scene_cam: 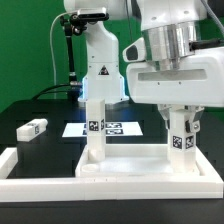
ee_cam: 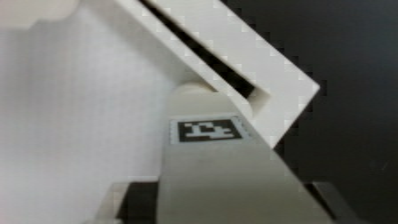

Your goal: Assemble desk

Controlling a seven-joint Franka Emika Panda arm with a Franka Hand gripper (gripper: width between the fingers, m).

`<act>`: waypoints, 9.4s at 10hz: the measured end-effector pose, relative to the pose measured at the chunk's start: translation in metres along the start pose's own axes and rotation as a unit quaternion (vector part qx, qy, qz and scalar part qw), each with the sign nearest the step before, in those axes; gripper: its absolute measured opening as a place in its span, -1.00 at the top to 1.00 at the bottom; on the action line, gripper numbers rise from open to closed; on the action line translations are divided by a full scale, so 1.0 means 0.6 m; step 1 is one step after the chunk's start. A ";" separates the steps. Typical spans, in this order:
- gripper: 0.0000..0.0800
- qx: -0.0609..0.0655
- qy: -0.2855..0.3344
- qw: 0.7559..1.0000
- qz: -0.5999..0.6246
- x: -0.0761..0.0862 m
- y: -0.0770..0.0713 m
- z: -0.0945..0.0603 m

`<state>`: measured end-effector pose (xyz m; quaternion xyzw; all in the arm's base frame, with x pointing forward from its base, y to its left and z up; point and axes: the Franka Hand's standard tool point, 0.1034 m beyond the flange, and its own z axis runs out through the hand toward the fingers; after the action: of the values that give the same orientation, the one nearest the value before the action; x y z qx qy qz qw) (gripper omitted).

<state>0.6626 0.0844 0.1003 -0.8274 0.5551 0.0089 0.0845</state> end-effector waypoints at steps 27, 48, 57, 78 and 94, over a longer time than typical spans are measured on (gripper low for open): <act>-0.62 0.054 0.009 0.972 0.227 0.066 0.111 -0.089; -0.62 -0.030 -0.173 0.929 -0.326 0.249 0.375 -0.107; -0.62 -0.129 -0.324 0.862 -0.368 0.345 0.503 -0.078; 0.28 -0.161 -0.467 0.818 -0.293 0.295 0.652 0.037; 0.27 -0.118 -0.276 0.882 -0.364 0.309 0.509 -0.086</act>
Offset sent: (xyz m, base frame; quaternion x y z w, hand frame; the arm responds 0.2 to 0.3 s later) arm 0.0050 0.0009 0.0009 0.0411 -0.0271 0.2884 0.9563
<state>0.4486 -0.2061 0.0915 -0.9392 0.1640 0.2708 0.1327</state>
